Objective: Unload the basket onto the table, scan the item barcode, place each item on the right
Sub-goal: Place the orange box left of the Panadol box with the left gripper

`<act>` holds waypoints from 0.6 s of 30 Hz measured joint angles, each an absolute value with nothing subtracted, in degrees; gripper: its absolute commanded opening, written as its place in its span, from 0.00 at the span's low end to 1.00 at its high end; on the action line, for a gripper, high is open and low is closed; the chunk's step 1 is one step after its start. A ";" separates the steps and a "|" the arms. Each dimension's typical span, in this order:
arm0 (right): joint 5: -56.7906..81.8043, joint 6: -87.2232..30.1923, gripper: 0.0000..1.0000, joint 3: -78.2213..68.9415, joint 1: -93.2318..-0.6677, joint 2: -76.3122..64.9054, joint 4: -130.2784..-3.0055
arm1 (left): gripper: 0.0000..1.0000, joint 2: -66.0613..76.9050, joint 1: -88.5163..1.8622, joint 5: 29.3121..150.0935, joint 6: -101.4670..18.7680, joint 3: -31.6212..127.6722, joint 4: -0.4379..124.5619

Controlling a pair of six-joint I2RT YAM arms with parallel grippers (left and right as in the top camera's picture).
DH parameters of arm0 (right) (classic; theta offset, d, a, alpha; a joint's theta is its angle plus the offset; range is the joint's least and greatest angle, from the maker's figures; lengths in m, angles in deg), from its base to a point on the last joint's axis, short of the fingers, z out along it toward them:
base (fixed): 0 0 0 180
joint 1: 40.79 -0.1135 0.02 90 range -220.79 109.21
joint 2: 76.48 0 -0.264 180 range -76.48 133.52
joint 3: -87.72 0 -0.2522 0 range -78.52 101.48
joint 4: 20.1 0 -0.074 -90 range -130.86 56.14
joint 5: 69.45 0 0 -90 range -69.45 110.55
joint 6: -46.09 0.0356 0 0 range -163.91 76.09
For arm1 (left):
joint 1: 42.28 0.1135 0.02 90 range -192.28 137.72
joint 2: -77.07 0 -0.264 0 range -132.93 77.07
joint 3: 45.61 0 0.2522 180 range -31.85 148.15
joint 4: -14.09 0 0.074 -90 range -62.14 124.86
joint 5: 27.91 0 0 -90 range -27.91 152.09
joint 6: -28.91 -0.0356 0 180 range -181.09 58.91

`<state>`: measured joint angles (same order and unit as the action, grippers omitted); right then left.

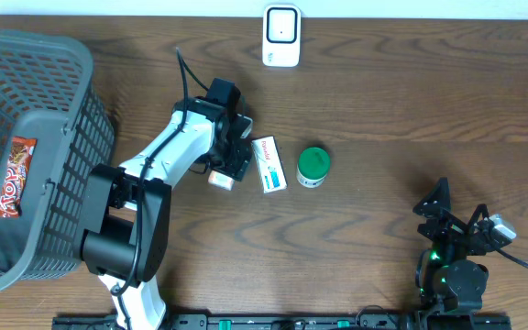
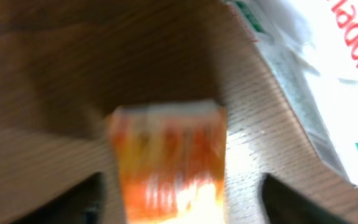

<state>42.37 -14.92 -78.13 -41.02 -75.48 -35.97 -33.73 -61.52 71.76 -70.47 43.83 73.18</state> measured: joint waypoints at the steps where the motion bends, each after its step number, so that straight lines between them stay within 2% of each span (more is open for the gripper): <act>1: 42.37 -14.92 0.99 -78.13 -41.02 -75.48 -35.97 | 0.97 -33.71 -61.52 72.48 -70.71 43.83 72.96; 6: 42.37 -14.92 0.99 -78.13 -41.02 -75.48 -35.97 | 0.98 -30.37 -61.15 73.14 -70.01 47.22 76.96; 11: 42.40 -14.92 0.99 -78.13 -41.02 -75.48 -35.97 | 0.98 -16.01 -58.33 70.88 -65.05 59.46 76.70; 15: 42.40 -14.92 0.99 -78.13 -41.02 -75.48 -35.97 | 0.98 -1.06 -51.03 66.82 -59.87 67.33 74.73; 18: 42.40 -14.92 0.99 -78.13 -41.02 -75.48 -35.97 | 0.98 5.61 -40.69 60.09 -51.00 68.42 78.25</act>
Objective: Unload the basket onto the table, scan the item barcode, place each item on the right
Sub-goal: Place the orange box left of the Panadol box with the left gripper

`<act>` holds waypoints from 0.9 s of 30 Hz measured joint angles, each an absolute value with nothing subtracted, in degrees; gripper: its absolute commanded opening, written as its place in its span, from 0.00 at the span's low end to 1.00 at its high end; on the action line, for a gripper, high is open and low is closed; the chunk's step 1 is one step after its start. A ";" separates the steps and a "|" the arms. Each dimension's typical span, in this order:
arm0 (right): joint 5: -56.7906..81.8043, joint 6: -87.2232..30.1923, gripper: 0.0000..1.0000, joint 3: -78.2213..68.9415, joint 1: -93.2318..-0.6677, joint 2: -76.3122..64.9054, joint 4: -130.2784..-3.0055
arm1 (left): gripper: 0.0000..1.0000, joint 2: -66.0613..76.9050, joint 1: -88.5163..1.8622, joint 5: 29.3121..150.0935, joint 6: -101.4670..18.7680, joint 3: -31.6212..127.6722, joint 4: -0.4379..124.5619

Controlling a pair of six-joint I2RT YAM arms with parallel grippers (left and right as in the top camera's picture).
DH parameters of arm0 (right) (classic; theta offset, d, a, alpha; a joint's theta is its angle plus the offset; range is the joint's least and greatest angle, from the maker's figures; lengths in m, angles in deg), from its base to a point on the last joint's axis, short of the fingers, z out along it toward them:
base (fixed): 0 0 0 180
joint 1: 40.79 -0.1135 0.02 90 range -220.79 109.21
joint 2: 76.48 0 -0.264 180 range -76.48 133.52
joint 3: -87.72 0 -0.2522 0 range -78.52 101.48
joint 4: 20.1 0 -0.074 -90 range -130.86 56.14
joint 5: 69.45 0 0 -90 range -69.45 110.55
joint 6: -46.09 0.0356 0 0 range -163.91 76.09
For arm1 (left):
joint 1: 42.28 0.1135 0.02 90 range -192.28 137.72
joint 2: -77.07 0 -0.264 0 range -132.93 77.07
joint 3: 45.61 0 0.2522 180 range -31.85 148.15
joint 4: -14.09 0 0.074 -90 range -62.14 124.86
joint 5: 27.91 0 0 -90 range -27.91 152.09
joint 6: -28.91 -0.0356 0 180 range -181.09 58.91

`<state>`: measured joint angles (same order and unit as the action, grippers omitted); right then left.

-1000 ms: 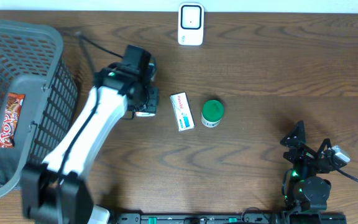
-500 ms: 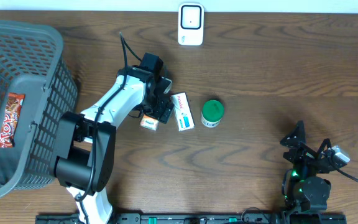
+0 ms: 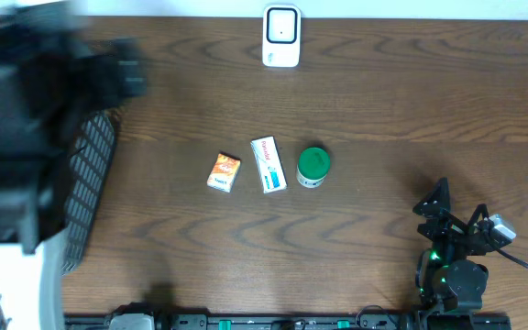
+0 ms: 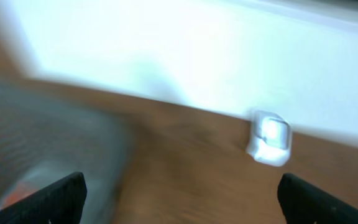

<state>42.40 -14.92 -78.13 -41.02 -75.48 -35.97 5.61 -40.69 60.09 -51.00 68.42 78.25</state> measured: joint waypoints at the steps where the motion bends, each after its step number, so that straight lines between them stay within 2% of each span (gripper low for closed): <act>1: 42.37 -14.92 0.99 -78.13 -41.02 -75.48 -35.97 | 0.98 6.42 -35.93 57.92 -46.10 68.55 81.53; 4: 42.37 -14.92 0.99 -78.13 -41.02 -75.48 -35.94 | 0.98 4.38 -23.69 54.36 -33.19 67.81 88.19; 7: 42.37 -14.92 0.99 -78.13 -41.02 -75.48 -35.97 | 0.99 -0.53 -14.75 53.11 -25.19 66.87 91.21; 11: 42.40 -14.92 0.99 -78.13 -41.02 -75.48 -35.97 | 1.00 -6.68 -6.25 52.48 -21.08 66.47 94.18; 13: 42.40 -14.92 0.99 -78.13 -41.02 -75.48 -35.97 | 1.00 -9.89 -4.15 52.24 -24.31 66.34 93.26; 20: 42.40 -14.92 0.99 -78.13 -41.02 -75.48 -35.97 | 1.00 -23.59 -4.02 52.59 -53.95 64.13 88.39; 27: 42.40 -14.92 0.99 -78.13 -41.02 -75.48 -35.97 | 0.99 -33.47 -4.02 54.88 -73.47 63.83 83.93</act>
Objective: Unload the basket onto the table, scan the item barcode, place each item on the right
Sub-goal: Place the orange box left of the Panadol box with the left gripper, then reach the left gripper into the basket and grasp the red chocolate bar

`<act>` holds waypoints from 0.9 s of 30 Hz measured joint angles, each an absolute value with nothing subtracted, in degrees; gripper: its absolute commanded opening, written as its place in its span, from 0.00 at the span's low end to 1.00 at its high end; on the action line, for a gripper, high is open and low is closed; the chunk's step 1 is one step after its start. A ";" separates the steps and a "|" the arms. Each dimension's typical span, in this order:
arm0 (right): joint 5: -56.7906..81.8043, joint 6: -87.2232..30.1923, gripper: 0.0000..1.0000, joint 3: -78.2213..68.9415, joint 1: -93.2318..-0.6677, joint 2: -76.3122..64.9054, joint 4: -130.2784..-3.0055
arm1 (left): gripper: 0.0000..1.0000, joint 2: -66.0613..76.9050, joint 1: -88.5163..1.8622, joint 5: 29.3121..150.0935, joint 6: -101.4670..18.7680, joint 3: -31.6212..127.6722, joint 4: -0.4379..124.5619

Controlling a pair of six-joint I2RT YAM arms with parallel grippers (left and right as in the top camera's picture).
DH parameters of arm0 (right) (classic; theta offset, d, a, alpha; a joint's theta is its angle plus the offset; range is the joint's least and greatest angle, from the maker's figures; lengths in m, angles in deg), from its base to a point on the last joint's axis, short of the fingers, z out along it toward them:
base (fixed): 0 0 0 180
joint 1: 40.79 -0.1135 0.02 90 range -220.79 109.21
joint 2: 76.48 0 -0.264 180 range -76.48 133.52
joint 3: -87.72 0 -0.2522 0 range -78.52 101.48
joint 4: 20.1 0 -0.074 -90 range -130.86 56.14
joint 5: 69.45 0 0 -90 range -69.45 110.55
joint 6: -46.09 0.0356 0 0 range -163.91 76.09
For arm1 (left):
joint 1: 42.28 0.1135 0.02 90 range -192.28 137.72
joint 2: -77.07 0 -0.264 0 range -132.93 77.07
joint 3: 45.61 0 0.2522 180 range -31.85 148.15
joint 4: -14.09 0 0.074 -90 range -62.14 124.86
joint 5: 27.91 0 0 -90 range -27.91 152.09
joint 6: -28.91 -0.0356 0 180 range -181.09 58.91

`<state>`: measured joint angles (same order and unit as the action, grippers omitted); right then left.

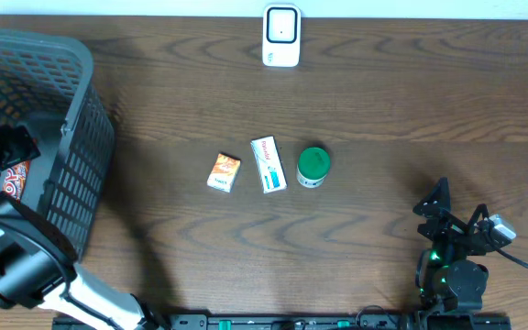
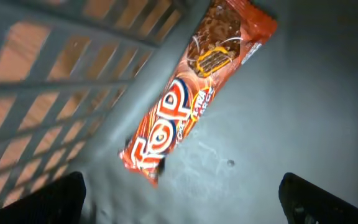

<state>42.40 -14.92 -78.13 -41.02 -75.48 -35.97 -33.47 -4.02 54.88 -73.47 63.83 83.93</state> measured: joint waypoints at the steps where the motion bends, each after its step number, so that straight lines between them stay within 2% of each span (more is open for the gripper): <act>1: 42.37 -14.92 0.99 -78.13 -41.02 -75.46 -35.97 | 0.99 -34.13 -4.02 54.91 -74.89 63.83 83.51; 12: 42.37 -14.92 0.99 -78.13 -41.02 -75.48 -35.97 | 0.95 -43.33 -4.02 56.48 -81.29 63.19 80.67; 23: 42.37 -14.92 0.99 -78.13 -41.02 -75.48 -35.97 | 0.95 -43.77 -0.76 58.32 -82.15 62.52 78.64; 27: 42.37 -14.92 0.99 -78.13 -41.02 -75.48 -35.97 | 0.81 -43.77 1.80 61.22 -82.10 62.49 78.60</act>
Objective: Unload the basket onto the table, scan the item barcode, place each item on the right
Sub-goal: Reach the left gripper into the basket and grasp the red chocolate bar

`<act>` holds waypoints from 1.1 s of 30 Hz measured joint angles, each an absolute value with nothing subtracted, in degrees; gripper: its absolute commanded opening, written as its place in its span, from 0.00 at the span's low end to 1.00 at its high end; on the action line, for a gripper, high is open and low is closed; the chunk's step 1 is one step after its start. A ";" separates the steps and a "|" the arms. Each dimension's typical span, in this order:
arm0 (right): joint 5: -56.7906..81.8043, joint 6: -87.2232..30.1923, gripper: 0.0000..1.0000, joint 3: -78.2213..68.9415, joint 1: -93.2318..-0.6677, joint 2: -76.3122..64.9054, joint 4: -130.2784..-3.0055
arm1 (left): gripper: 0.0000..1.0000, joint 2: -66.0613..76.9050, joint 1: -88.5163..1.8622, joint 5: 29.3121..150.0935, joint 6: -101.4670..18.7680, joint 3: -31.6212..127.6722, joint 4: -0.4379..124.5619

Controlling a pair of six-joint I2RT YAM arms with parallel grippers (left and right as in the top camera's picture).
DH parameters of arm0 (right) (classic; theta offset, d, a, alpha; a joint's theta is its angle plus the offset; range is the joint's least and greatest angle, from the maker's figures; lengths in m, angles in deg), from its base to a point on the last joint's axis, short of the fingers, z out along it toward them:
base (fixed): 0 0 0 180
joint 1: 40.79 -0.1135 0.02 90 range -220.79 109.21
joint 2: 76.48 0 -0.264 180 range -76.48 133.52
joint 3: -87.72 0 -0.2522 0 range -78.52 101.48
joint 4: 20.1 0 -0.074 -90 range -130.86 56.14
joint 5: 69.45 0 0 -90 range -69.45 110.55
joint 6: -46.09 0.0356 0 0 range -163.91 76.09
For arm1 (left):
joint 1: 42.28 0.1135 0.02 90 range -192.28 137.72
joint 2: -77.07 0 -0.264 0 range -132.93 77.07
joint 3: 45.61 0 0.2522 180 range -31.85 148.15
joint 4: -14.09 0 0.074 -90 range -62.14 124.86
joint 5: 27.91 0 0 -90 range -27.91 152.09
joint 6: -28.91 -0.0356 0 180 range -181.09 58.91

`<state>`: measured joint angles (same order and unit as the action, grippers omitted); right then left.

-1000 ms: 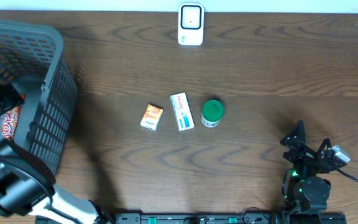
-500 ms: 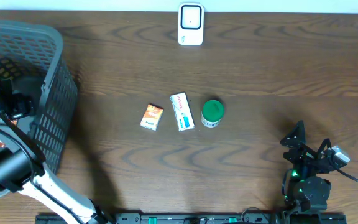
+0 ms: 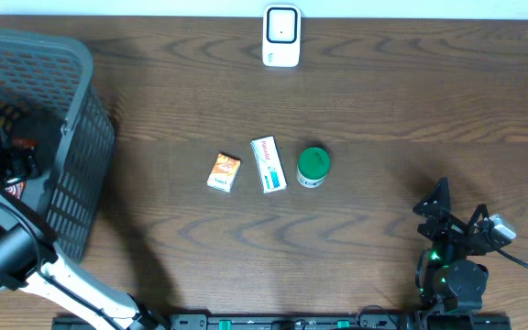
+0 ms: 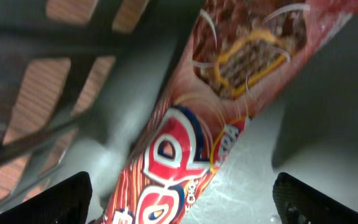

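Note:
A red snack bar (image 4: 210,118) in a glossy wrapper lies on the grey floor of the basket (image 3: 71,73) and fills the left wrist view. My left gripper (image 4: 180,202) is open just above it, one dark finger on each side of the bar's lower end. From overhead the left gripper (image 3: 12,156) sits inside the basket and covers most of the bar. The white barcode scanner (image 3: 281,37) stands at the table's far edge. My right gripper (image 3: 438,203) rests shut at the near right, far from everything.
In the middle of the table lie a small orange box (image 3: 224,171), a white box (image 3: 267,164) and a green-lidded tub (image 3: 313,166) in a row. The basket's tall mesh walls surround the left gripper.
My left gripper has come down closer to the snack bar, which now looks much larger in the wrist view. It remains open. The right arm has not moved.
My left gripper was open around the orange box in the table's middle. Then it was away to the left, the box left on the table. Then it hung open over the snack bar in the basket, and now sits low over it.

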<state>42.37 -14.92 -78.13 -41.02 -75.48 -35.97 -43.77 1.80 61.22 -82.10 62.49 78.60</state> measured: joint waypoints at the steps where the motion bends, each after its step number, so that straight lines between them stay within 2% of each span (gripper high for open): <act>1: 42.37 -14.92 0.99 -78.13 -41.02 -75.48 -35.97 | 0.77 -43.77 2.23 62.18 -82.50 62.49 78.44; 2: 42.37 -14.92 0.99 -78.13 -41.02 -75.48 -35.97 | 0.75 -43.83 2.98 63.63 -82.32 62.34 78.27; 5: 42.37 -14.92 0.99 -78.13 -41.02 -75.48 -35.97 | 0.51 -44.20 3.61 65.53 -82.17 59.59 75.91; 6: 42.40 -14.92 0.99 -78.13 -41.02 -75.48 -35.97 | 0.40 -43.99 3.79 66.82 -82.23 58.95 75.32; 9: 42.37 -14.92 0.99 -78.13 -41.02 -75.48 -35.97 | 0.28 -43.13 3.81 68.00 -81.71 57.12 73.20; 15: 42.40 -14.92 0.99 -78.13 -41.02 -75.48 -35.97 | 0.19 -42.39 3.81 68.48 -78.47 56.46 72.80; 22: 42.40 -14.92 0.99 -78.13 -41.02 -75.48 -35.97 | 0.19 -33.93 3.68 73.35 -69.53 54.89 74.51; 26: 42.35 -14.92 0.99 -78.13 -41.02 -75.48 -35.97 | 0.19 -20.36 3.70 85.64 -59.94 55.17 68.50; 29: 42.37 -14.92 0.99 -78.13 -41.02 -75.48 -35.97 | 0.19 -9.50 3.24 99.21 -48.99 55.59 59.19; 33: 42.37 -14.92 0.99 -78.13 -41.02 -75.48 -35.97 | 0.19 0.86 -3.16 111.56 -37.51 55.94 51.17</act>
